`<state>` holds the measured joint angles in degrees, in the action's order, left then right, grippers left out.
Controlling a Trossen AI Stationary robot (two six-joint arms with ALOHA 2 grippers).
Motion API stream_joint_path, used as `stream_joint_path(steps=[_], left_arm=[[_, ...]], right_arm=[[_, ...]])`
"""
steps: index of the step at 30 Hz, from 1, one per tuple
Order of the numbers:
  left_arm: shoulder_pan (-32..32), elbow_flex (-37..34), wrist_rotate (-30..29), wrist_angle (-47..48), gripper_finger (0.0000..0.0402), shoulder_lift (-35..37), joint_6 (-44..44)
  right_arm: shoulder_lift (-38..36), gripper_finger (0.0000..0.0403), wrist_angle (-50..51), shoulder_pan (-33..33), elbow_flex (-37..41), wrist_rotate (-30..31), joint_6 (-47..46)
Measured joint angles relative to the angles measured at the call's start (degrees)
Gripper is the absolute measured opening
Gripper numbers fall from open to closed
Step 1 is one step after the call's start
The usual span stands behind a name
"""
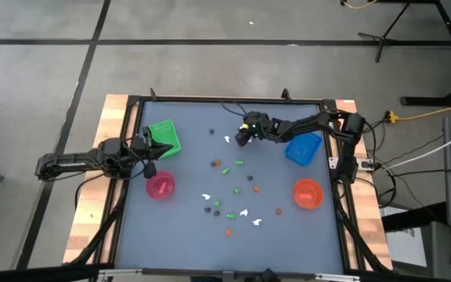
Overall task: Sort Halloween decoration
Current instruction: Put the small white ghost toy into the blue basket
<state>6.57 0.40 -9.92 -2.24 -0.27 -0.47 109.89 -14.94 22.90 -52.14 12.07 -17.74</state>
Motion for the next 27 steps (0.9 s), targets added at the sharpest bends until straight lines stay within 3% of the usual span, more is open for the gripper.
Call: stream_joint_path(steps=[27], left_arm=[[0.00,0.01,-0.01,0.01,0.0000,0.00,-0.02]], right_arm=[[1.89,0.0214,-0.05,-0.07,-0.13,0.87,0.01]])
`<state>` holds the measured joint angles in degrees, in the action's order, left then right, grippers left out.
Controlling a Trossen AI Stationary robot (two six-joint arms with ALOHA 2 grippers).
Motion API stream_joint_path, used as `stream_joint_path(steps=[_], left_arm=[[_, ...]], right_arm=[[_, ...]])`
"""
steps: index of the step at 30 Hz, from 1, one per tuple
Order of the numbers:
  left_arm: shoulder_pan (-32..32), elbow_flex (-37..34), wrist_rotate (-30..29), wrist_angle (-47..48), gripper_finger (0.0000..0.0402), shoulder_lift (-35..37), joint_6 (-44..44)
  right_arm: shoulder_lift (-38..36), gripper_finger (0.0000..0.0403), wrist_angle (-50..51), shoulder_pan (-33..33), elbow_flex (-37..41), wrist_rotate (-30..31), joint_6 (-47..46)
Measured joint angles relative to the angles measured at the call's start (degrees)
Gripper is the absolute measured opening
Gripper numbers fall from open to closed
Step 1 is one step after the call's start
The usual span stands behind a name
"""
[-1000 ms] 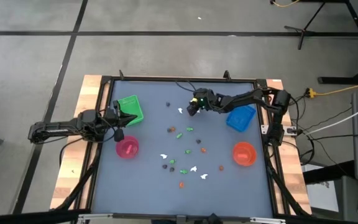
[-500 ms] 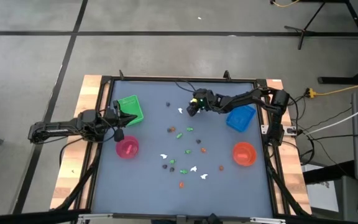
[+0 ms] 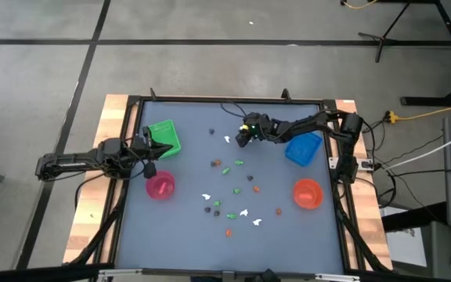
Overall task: Sort Halloween decoration
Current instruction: Put the small white ghost toy into the blue basket
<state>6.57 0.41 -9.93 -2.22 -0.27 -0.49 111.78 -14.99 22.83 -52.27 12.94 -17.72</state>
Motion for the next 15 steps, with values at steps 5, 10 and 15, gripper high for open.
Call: stream_joint_path(steps=[5,10,15], left_arm=[[0.02,0.00,-0.01,-0.01,0.0000,0.00,0.00],[0.01,0.00,0.00,0.00,0.0000,0.00,0.00],[0.02,0.02,-0.01,-0.02,0.0000,-0.02,0.02]], right_arm=[[1.37,0.0214,-2.32,-0.02,-0.03,-0.03,-0.27],[1.49,0.0198,-2.81,0.00,-0.03,0.01,-0.32],[1.52,0.0148,-2.81,0.02,-0.03,-0.15,-0.50]])
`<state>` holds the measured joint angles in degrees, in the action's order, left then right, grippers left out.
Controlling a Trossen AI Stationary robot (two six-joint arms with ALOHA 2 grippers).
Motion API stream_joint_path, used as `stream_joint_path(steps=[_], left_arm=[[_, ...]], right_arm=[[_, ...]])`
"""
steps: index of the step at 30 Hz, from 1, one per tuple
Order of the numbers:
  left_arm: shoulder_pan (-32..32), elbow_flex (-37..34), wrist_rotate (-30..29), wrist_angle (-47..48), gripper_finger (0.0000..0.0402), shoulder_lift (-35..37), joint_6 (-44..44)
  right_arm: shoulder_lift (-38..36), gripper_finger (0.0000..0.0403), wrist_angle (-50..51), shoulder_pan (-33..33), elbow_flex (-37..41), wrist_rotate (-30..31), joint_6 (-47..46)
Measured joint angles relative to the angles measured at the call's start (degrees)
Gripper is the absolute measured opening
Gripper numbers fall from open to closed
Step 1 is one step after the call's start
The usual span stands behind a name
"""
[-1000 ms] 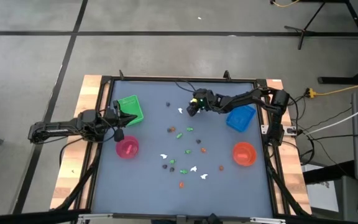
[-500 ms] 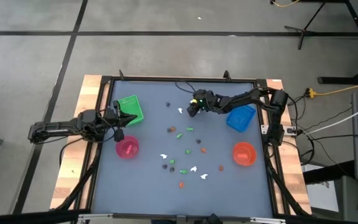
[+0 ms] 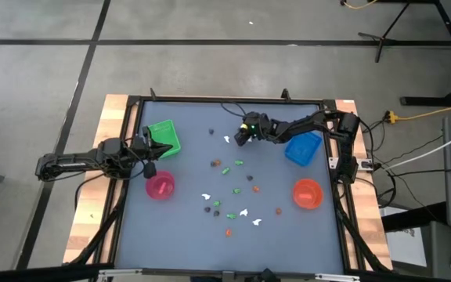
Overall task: Sort Halloween decoration
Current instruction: Put the small white ghost toy into the blue basket
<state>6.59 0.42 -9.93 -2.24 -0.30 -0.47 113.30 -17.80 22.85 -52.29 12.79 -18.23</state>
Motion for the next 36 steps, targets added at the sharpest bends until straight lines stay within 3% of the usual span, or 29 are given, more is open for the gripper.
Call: stream_joint_path(steps=[6,13,36], left_arm=[[-0.01,0.00,0.00,0.00,0.0000,0.00,0.00],[-0.02,-0.01,0.00,0.00,0.0000,0.00,0.02],[0.00,-0.01,0.02,0.02,0.0000,0.00,0.04]], right_arm=[[0.07,0.0097,0.02,0.05,0.00,-0.31,-0.01],[0.09,0.0070,0.03,0.05,0.02,-0.37,-0.01],[-2.19,0.0062,2.78,0.07,0.27,-1.96,0.04]])
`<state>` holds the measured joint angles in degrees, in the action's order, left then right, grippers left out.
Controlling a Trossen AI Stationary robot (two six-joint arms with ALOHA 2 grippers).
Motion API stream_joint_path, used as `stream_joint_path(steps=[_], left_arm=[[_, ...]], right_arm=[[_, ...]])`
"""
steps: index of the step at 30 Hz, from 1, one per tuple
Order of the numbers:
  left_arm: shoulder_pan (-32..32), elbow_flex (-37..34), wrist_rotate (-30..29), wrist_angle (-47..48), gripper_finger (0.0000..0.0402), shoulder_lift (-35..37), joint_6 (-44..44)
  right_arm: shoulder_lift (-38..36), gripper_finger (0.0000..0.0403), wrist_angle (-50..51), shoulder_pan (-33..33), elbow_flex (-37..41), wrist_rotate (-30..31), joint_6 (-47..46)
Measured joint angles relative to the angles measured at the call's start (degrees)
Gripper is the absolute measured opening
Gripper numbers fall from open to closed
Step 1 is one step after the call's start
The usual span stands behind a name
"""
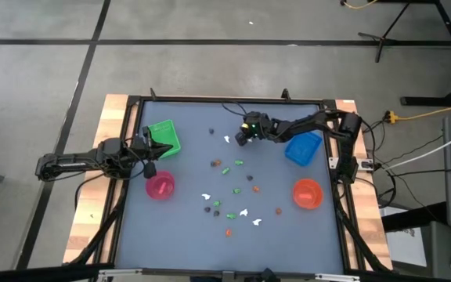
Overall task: Sort Halloween decoration
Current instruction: Put the small white ghost toy into the blue basket
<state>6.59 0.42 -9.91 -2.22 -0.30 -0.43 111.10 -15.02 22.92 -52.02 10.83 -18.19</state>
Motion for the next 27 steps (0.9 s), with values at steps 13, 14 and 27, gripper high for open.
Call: stream_joint_path(steps=[13,14,27], left_arm=[[-0.01,0.00,0.00,0.00,0.0000,0.00,0.00],[0.00,0.00,0.00,0.00,0.0000,0.00,0.00],[-0.01,0.01,0.20,0.02,0.0000,0.00,0.00]], right_arm=[[-9.09,0.0062,12.08,-0.02,-0.03,-5.44,0.03],[-9.99,0.0062,13.24,-0.04,-0.03,-6.12,0.02],[-26.15,0.0062,36.00,-0.04,-0.12,-13.53,0.57]])
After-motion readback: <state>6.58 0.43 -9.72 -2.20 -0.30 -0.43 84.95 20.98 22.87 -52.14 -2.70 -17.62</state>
